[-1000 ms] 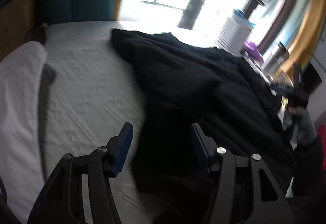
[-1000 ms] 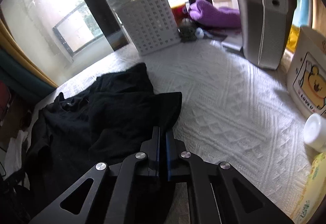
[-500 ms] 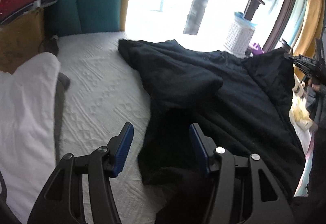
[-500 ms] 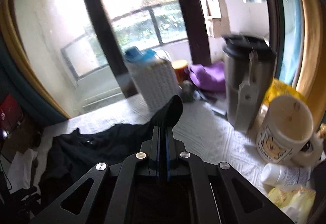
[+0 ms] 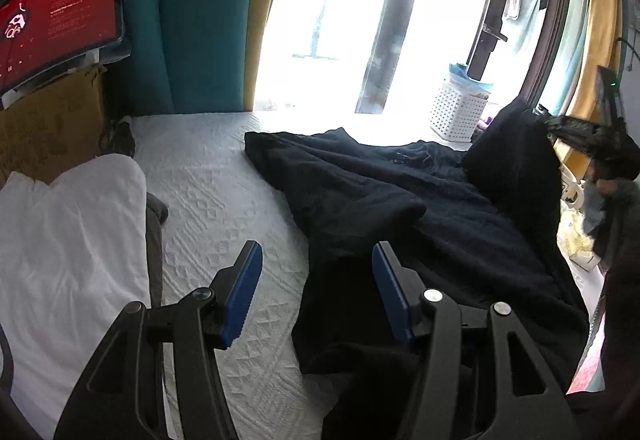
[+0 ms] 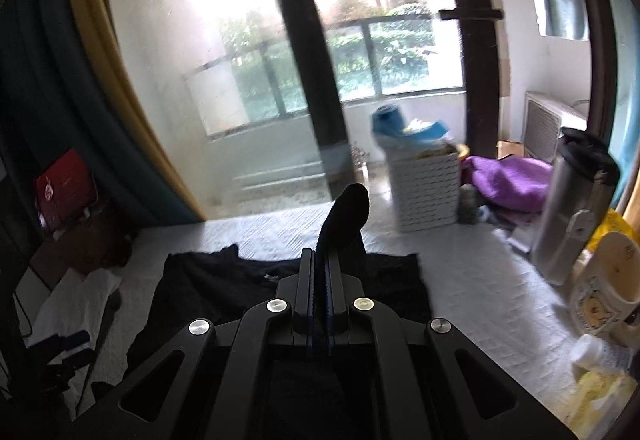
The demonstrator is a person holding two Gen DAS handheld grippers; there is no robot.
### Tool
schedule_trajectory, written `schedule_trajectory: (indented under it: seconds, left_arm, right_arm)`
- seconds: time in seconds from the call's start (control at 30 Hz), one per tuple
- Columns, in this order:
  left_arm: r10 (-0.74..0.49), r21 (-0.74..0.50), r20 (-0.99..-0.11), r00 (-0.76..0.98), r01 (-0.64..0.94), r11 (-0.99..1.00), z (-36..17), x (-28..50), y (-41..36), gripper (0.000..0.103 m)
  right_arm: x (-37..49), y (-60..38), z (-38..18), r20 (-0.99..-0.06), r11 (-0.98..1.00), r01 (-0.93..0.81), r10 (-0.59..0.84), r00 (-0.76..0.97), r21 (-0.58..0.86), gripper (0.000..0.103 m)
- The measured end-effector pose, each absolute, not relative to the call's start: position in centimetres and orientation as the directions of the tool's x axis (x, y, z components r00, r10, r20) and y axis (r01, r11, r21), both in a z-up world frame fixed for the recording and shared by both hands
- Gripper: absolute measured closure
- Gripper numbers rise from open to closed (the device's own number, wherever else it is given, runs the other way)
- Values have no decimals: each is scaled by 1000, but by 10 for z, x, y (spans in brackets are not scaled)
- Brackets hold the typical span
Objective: Fold small clothes
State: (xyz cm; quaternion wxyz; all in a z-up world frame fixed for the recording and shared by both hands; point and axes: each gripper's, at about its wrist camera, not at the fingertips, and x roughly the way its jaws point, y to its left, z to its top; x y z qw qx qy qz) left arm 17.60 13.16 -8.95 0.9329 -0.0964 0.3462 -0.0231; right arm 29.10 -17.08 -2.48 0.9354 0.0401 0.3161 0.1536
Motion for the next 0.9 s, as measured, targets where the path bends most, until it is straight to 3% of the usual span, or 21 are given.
schedule_trajectory:
  seconds: [0.3,0.5,0.53,0.6,0.63,0.77,0.9]
  left_arm:
    - [-95,-156,-652,752,-11,988,-86,178,138,46]
    - [-76,-108,-661,747,5,994,-82,196,137,46]
    - [-75,-101,-661,747,10,995,-81,199,137,46]
    - [-71,-87,-662,746,17,996,-79,207,137,46]
    - [-70,-84,-659,749,20,996,-78,212,137,45]
    - [-79,-107,-647,758,13,994,-78,235,140,33]
    - [-116,-152,-657,745,20,988,-83,265,144,33]
  right_arm:
    - [304,-106,-91,-735,909,-367,384,559,197,98]
    - [293,-116,-86,-729,900,-389,399,556,197,95]
    - [294,-125,-82,-723,905,-378,393,568,195,91]
    - [298,-139,-77,-714,915,-366,370,594,170,53]
    - [302,-145,-76,-714,920,-361,356,603,154,0]
    - [322,-170,-91,-730,947,-316,260,632,64,0]
    - [354,-198,-107,-756,964,-263,207,621,49,0]
